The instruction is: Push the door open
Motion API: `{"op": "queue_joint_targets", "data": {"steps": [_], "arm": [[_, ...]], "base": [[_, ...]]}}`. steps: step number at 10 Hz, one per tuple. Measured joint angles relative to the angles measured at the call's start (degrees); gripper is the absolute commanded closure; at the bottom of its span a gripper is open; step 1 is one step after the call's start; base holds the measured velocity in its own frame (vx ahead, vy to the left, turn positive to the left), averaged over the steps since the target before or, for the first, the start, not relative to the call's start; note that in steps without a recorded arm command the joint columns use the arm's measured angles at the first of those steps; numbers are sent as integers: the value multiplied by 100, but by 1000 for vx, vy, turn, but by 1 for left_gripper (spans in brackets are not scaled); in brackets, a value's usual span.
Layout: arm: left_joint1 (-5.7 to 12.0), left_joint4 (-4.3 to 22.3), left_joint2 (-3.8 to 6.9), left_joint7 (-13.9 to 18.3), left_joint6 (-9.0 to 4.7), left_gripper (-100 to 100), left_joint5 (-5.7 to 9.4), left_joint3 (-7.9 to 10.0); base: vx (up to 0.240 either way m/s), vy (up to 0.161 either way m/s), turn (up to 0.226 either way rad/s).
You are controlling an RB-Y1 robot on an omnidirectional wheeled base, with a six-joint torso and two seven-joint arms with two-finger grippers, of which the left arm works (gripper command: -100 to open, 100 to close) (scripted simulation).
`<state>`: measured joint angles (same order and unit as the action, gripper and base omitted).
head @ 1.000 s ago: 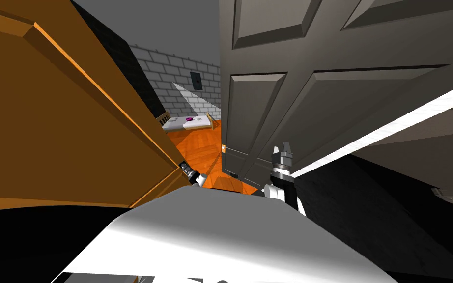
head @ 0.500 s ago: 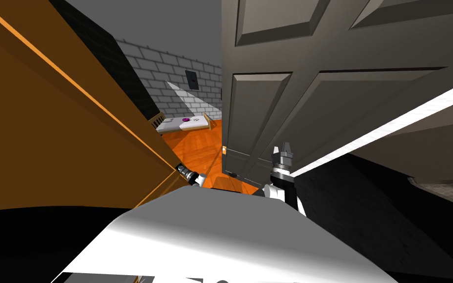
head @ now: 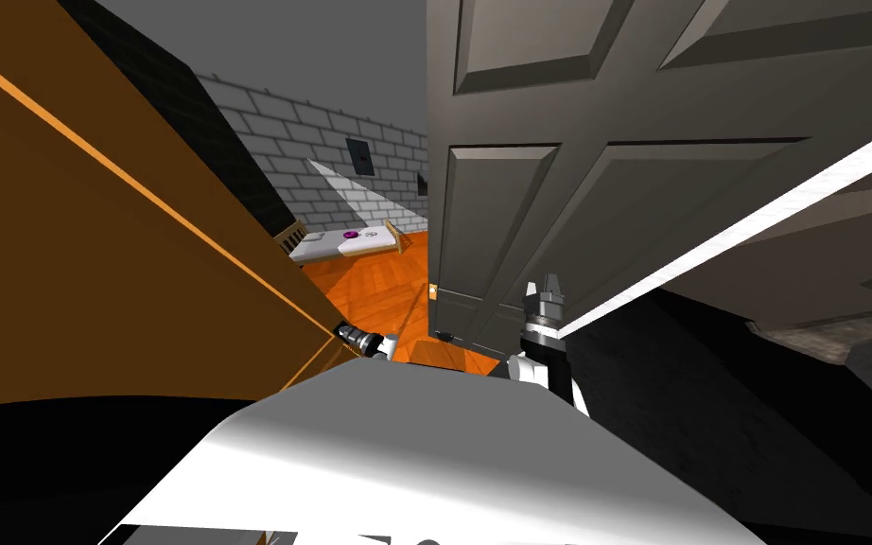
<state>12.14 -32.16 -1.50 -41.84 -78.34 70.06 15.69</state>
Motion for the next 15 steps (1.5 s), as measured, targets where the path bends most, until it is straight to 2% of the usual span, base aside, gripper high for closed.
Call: {"op": "queue_joint_targets", "data": {"steps": [1, 2, 3, 4, 6, 7, 8, 9, 10, 11, 13, 14, 15], "arm": [[-35, -90, -82, -73, -82, 100, 90, 55], [-43, -101, -93, -94, -101, 100, 102, 62], [-163, -319, -90, -194, -89, 100, 158, 81], [-71, -126, -17, -150, -153, 100, 209, 119], [-75, -118, 107, -153, -243, 100, 358, 216], [26, 57, 205, -95, -338, 100, 437, 279], [23, 62, 243, -57, -396, 100, 459, 295], [-27, -43, 240, -86, -400, 100, 458, 293], [-140, -274, 192, -202, -431, 100, 558, 344], [-113, -191, 211, -200, -493, 100, 631, 391], [-174, -315, 190, -257, -592, 100, 761, 477], [-111, -195, 222, -211, -673, 100, 810, 519], [-129, -239, 196, -217, -731, 100, 873, 561]], "base": [[18, 63, -29], [15, 76, -87], [37, 90, -38], [56, 141, -66], [41, 151, -59], [11, 114, -35], [9, 57, -1], [32, 134, -132], [46, 142, -67], [43, 156, -47], [31, 137, -35], [22, 128, -71], [25, 151, -83]]}}
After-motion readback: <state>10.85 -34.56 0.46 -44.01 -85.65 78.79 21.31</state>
